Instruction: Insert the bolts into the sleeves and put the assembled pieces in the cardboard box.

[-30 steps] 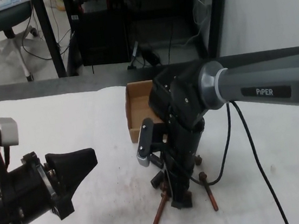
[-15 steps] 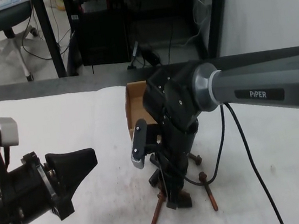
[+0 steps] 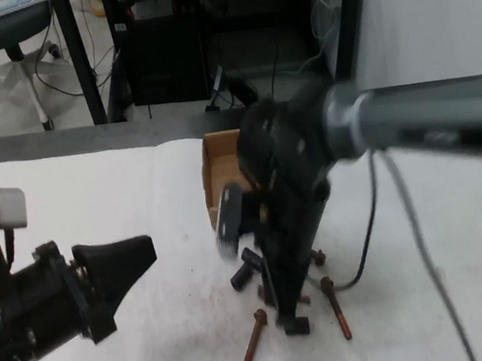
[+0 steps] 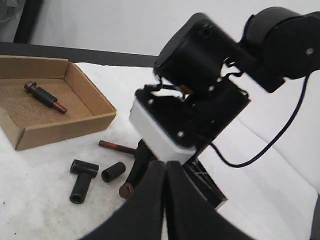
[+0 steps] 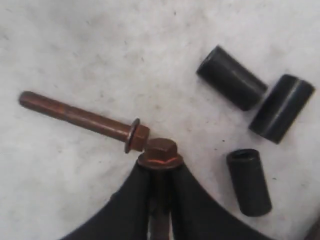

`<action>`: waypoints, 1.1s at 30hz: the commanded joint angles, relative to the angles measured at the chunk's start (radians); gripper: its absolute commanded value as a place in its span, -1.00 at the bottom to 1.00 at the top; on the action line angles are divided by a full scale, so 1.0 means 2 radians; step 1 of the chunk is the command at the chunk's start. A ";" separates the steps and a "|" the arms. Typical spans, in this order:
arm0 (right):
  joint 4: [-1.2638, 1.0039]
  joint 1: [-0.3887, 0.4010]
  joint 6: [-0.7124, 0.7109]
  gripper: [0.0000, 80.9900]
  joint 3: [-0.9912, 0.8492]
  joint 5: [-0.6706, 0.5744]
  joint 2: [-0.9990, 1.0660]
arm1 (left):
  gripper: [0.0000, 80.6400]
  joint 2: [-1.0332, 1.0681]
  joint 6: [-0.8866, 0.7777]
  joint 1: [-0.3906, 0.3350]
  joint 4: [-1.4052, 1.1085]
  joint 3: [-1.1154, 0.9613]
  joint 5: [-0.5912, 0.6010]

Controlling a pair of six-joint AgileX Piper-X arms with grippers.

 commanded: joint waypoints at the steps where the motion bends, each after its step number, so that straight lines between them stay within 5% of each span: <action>1: -0.006 -0.023 0.044 -0.98 -0.004 -0.074 -0.087 | -0.99 -0.014 -0.031 -0.002 0.005 -0.021 0.003; 7: -0.016 -0.073 0.112 -0.98 -0.004 -0.134 -0.200 | -0.99 -0.021 0.008 -0.017 0.175 -0.094 0.001; 14: -0.009 -0.107 0.112 -0.98 -0.004 -0.136 -0.297 | -0.99 0.016 0.180 -0.084 0.502 -0.207 -0.180; 20: 0.021 -0.121 0.125 -0.98 -0.003 -0.136 -0.339 | -0.99 0.135 0.200 -0.122 0.560 -0.303 -0.197; 30: 0.084 -0.186 0.120 -0.98 -0.003 -0.129 -0.347 | -0.20 0.352 0.292 -0.177 0.676 -0.530 -0.297; 33: 0.092 -0.213 0.120 -0.98 -0.003 -0.130 -0.347 | -0.12 0.391 0.296 -0.179 0.690 -0.561 -0.316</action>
